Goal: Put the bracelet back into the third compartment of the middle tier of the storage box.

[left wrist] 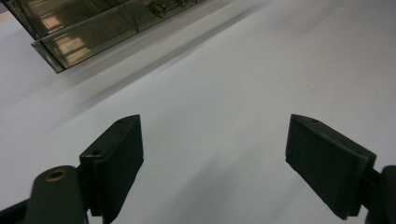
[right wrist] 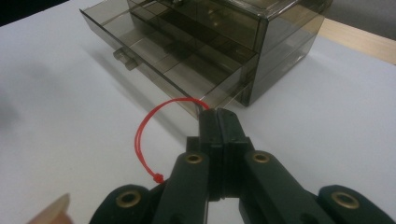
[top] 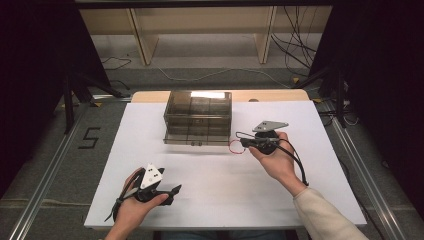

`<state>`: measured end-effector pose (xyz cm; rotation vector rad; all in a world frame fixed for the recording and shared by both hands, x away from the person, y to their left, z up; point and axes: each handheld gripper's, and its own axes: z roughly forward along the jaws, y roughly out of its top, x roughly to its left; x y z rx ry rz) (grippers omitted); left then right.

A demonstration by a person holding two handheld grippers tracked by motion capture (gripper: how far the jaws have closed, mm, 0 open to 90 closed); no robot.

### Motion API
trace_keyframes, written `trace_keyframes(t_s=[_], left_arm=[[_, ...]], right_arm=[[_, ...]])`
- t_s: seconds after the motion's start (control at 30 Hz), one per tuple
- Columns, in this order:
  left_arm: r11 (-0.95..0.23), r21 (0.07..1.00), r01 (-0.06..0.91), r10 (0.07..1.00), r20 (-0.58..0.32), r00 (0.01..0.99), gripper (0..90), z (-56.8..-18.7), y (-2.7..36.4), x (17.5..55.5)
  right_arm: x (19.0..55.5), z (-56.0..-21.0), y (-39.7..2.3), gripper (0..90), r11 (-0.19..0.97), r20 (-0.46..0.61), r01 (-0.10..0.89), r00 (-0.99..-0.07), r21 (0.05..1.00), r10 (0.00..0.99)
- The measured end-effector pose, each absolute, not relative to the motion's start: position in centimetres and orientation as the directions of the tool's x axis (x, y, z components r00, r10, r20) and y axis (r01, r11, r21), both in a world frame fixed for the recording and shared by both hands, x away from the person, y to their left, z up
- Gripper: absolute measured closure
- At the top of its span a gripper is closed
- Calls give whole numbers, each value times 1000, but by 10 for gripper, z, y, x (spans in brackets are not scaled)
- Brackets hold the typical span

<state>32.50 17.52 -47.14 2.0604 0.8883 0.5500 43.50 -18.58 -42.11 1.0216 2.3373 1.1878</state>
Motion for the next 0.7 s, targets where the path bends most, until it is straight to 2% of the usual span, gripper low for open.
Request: trace_keyframes(t_s=[0.7], left_arm=[[-428, 812, 397, 750, 74, 658, 191, -471, 175, 325]], right_arm=[[442, -419, -177, 900, 390, 35, 447, -692, 805, 721]])
